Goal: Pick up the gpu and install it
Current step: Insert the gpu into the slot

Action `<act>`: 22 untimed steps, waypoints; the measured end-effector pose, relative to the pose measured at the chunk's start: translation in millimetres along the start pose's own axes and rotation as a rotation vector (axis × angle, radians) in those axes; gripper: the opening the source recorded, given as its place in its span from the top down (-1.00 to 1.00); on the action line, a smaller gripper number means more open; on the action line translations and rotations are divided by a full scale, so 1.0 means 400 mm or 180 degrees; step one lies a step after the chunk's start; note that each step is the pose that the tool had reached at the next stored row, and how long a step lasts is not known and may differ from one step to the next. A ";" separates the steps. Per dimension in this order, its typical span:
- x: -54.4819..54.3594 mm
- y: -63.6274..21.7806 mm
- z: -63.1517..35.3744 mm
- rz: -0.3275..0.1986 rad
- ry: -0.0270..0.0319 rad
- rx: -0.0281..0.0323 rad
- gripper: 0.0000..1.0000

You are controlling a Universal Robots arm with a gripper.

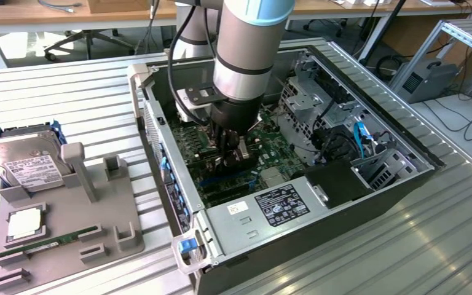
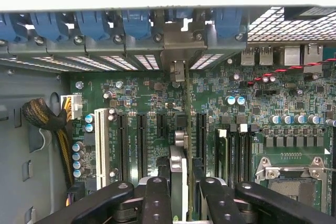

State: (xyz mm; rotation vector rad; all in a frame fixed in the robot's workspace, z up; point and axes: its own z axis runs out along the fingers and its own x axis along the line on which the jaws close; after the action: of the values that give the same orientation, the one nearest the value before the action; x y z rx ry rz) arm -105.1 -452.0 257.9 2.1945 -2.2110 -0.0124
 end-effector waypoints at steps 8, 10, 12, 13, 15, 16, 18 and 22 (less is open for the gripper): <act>0.000 0.000 0.004 0.0000 0.0000 0.0000 0.47; 0.000 0.000 0.006 0.0000 0.0001 -0.0001 0.47; 0.000 0.000 0.007 0.0000 0.0000 0.0000 0.47; 0.000 0.000 0.007 0.0000 0.0000 0.0000 0.47; 0.000 0.000 0.008 0.0000 0.0000 0.0000 0.47; 0.000 0.000 0.008 0.0000 0.0000 0.0000 0.47; 0.000 0.000 0.008 0.0000 0.0000 0.0000 0.47; 0.000 0.000 0.008 0.0000 -0.0001 0.0001 0.44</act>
State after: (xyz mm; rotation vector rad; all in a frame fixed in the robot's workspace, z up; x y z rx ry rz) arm -105.1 -451.9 254.6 2.1947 -2.2113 -0.0125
